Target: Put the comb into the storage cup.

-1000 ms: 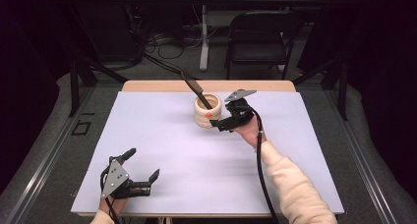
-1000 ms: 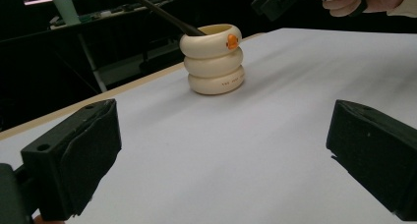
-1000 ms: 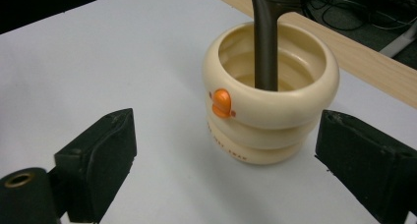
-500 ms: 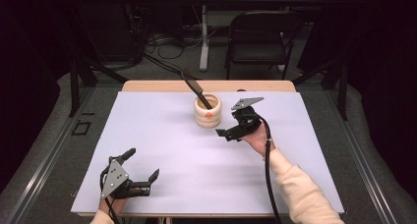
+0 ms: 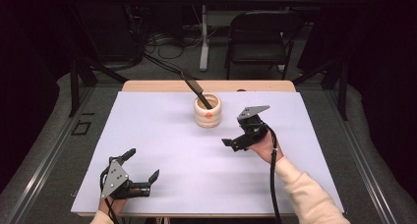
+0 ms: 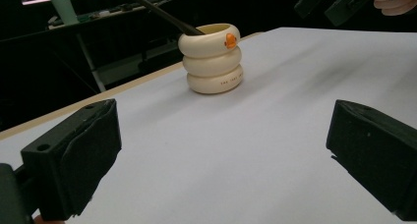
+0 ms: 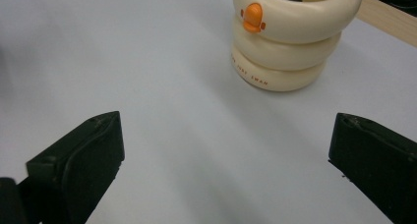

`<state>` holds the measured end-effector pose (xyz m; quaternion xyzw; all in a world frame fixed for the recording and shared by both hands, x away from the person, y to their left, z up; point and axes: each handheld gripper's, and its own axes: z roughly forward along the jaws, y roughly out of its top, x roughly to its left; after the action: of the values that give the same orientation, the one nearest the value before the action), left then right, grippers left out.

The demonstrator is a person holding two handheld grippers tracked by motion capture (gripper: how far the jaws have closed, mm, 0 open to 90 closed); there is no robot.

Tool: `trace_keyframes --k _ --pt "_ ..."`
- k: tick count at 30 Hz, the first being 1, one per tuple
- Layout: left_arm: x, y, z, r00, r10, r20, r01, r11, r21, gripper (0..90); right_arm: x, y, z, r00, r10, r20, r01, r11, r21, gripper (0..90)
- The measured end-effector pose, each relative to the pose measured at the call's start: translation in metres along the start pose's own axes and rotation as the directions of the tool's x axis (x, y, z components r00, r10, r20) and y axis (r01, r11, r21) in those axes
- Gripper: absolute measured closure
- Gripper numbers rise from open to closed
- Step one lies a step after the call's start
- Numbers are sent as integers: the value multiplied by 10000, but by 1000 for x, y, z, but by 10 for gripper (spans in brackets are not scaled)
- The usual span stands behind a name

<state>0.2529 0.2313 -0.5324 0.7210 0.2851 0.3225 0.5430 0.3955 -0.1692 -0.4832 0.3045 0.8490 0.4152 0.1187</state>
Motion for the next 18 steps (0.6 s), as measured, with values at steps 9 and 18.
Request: trace_keyframes --k 9,18 --pt "1 0 0 10000 6 30 -6 10000 92 2 5 -14 -14 10000 -4 -68 4 10000 -75 0" --pt "0 -1 1 10000 -10 29 9 9999 120 1 13 -28 -23 9999 -76 -84 76 10000 -39 0"
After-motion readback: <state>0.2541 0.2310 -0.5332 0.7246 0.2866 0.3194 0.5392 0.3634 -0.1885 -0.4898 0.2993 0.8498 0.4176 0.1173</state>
